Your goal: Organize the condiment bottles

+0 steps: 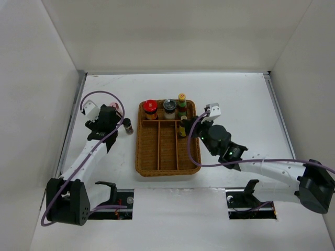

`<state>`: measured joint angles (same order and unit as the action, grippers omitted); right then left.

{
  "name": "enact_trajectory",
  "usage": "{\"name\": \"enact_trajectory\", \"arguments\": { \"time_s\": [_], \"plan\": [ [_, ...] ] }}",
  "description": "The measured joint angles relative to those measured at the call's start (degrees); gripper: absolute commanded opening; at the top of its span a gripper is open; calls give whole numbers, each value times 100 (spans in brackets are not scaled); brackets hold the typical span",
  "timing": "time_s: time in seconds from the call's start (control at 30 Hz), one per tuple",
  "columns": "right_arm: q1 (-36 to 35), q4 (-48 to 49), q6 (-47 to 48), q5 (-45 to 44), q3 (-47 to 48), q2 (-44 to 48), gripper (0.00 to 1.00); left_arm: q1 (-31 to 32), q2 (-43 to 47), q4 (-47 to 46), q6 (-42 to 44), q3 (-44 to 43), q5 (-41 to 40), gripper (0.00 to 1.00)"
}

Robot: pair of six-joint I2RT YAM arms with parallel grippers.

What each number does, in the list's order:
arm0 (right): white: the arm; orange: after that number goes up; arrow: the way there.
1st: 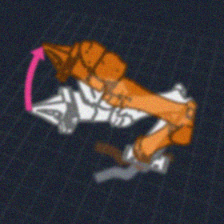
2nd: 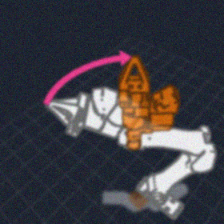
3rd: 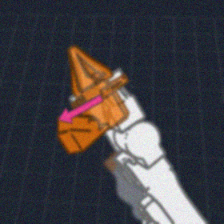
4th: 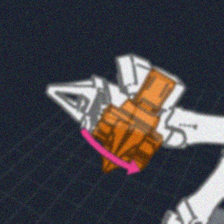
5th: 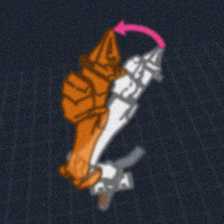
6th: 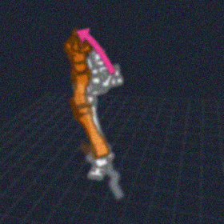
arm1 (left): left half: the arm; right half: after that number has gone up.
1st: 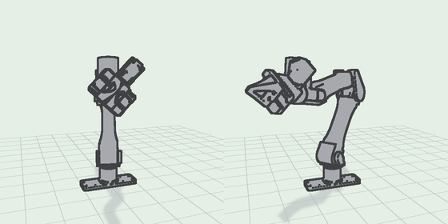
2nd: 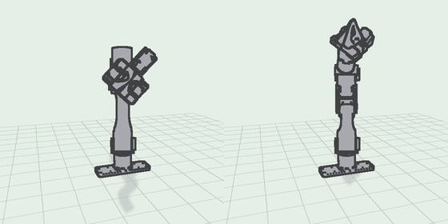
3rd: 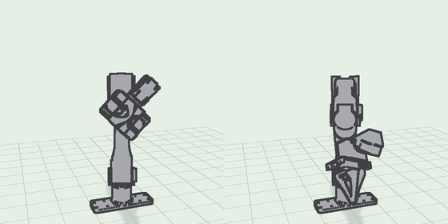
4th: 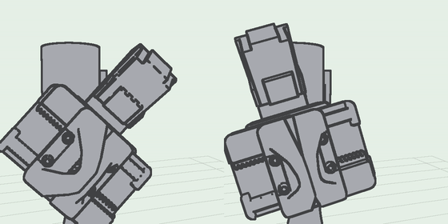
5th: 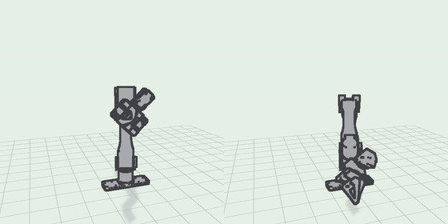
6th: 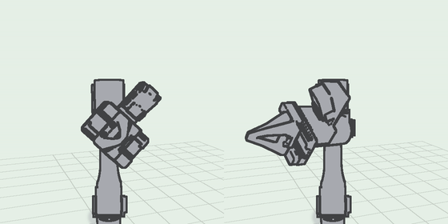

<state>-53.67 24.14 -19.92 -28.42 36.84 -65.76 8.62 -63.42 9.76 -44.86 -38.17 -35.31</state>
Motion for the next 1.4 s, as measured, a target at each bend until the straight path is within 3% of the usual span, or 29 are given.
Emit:
{"name": "enact_trajectory", "arguments": {
  "time_s": [0.47,0.83,1.13,1.27,1.4],
  "plan": [
    [2,79,-2,0,0,-214,52,166,352,-63,-63,192,-503,63],
    [0,79,0,4,0,-299,53,42,-306,-96,-278,223,-400,58],
    [0,76,2,4,0,-396,55,-35,-538,-560,-326,267,-387,34],
    [0,79,2,4,0,-393,55,-24,-299,-549,-330,400,-348,33],
    [0,79,0,7,0,-393,55,131,498,-188,-323,490,-407,33]
  ]
}}
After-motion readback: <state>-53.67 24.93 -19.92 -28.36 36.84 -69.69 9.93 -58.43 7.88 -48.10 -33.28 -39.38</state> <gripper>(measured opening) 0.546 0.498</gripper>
